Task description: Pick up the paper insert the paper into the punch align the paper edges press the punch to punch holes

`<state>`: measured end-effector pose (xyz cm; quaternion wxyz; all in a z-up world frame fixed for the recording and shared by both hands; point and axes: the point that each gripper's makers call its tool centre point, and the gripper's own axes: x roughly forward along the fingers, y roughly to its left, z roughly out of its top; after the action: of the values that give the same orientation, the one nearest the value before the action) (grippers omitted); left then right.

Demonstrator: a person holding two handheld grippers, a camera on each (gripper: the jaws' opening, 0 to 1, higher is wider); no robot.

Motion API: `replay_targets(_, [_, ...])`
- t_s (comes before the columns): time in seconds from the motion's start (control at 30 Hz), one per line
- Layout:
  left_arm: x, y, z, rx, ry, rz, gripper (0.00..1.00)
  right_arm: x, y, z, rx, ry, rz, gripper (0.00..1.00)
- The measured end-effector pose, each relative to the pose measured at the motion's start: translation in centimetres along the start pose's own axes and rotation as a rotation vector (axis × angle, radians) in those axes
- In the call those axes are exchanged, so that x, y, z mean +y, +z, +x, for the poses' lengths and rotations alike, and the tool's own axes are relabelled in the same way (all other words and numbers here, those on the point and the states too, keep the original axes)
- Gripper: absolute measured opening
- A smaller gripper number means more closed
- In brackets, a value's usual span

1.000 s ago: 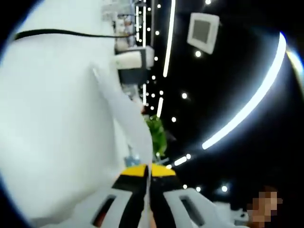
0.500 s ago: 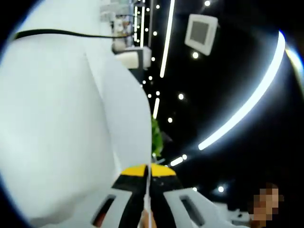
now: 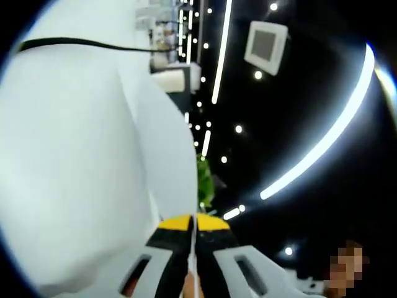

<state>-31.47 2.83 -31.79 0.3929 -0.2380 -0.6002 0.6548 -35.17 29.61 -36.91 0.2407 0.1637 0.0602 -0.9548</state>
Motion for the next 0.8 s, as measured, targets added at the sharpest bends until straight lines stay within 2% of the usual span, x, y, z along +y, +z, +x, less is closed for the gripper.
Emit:
replay_targets(0.23, [0.3, 0.1, 0.1, -0.002, 0.015, -0.002, 0.04, 0.3, -0.5, 0.1, 0.012, 0.011, -0.018, 0.24])
replay_targets(0.47, [0.4, 0.1, 0.1, -0.002, 0.021, -0.002, 0.04, 1.4, -0.7, -0.8, 0.010, 0.037, -0.007, 0.23])
replay_targets(0.8, [0.3, 0.2, 0.0, -0.006, 0.017, 0.007, 0.04, 5.0, -1.2, -2.5, 0.010, 0.175, -0.001, 0.23])
